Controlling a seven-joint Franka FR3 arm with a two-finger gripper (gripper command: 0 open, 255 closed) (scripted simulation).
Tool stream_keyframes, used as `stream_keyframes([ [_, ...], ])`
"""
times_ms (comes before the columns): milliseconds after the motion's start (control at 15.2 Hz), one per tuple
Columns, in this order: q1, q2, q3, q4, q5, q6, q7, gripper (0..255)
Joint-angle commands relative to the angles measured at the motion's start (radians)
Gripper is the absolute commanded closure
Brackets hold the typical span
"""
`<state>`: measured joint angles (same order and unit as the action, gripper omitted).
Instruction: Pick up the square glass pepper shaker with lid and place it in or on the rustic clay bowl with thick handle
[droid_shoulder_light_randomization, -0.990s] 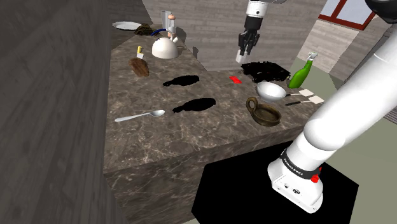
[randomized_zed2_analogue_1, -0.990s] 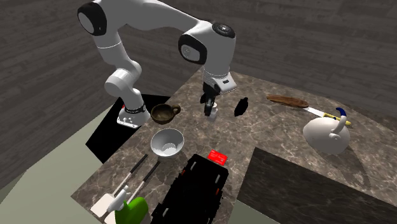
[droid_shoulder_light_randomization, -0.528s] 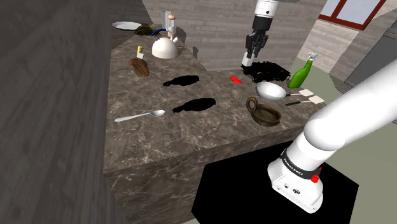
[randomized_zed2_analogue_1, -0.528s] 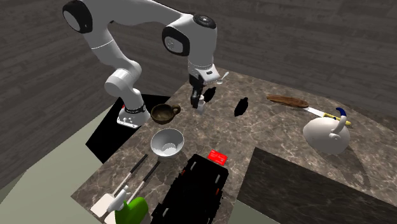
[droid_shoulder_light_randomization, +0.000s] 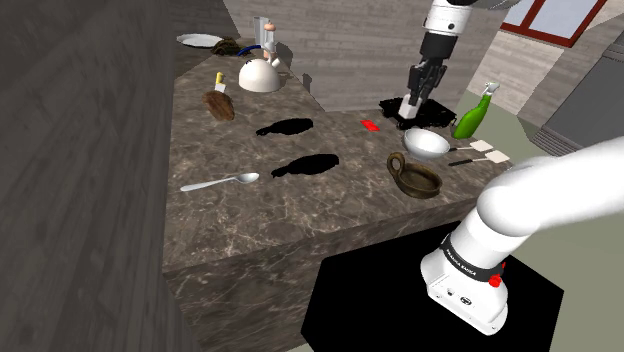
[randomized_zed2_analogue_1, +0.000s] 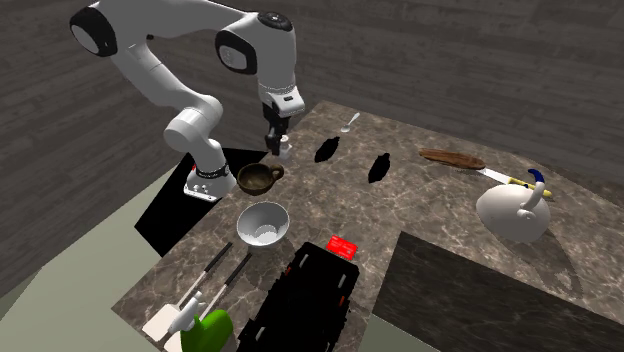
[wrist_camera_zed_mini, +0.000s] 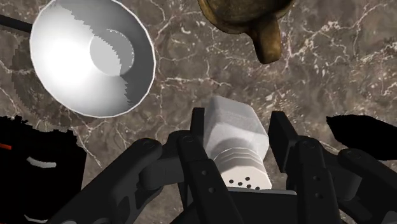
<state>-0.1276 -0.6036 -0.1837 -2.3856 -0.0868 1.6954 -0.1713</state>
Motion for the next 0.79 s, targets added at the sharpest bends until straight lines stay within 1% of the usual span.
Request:
stream_keyframes([
  [0,-0.006,-0.089,0.014,-0.057,-0.003,-0.033,0.013,255],
  [330,-0.020,-0.312,0.051,-0.176,0.004,-0.138,0.039,255],
  [462,-0.025,-0.422,0.069,-0.222,0.012,-0.203,0.050,255],
  [726,-0.028,-0.435,0.065,-0.282,0.007,-0.156,0.050,255],
])
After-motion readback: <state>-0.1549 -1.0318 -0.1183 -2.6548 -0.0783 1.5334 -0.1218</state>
